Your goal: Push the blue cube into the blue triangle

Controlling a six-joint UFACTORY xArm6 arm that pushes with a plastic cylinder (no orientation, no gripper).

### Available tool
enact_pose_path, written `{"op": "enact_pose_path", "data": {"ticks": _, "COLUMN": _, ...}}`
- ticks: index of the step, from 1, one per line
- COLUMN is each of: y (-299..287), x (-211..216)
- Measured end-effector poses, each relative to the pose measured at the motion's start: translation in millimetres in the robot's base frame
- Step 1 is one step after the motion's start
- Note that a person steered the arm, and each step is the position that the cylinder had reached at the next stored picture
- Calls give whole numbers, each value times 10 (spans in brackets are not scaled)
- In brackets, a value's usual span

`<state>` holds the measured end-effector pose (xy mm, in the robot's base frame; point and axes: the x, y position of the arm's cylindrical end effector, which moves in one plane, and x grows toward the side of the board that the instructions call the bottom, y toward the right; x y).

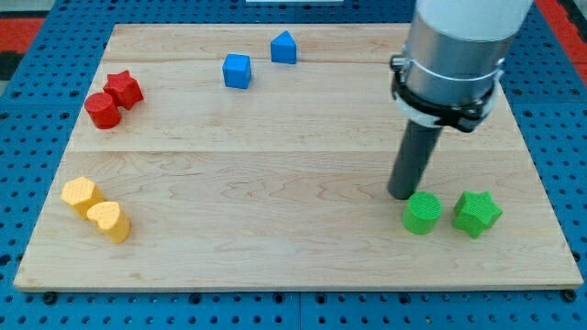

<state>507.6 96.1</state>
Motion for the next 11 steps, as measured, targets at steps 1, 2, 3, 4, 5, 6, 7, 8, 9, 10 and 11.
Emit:
{"op": "enact_pose_path", "data": {"ticks": 1, "y": -898, "x": -374}}
{"op": "enact_pose_path", "data": {"ticks": 2, "y": -1452, "x": -1065}}
{"op": "enact_pose_path", "data": {"ticks": 3, "y": -1874, "x": -1558}}
{"op": "enact_pose_path", "data": {"ticks": 4, "y": -1947, "x": -2020}}
{"op": "enact_pose_path", "data": {"ticks": 5, "y": -2066, "x": -2263}}
{"op": "enact_pose_path", "data": {"ticks": 6, "y": -2263, "x": -2365}}
{"op": "enact_pose_path", "data": {"ticks": 7, "y": -1965, "x": -2396}}
{"op": "enact_pose_path", "data": {"ticks": 8, "y": -1895, "x": -2396}}
{"op": "enact_pose_path", "data": {"ticks": 9, "y": -1831, "x": -2396}}
{"op": "enact_pose_path", "data": {"ticks": 10, "y": -1623, "x": -2497}}
{"op": "enact_pose_path", "data": {"ticks": 11, "y": -1358, "x": -2626}}
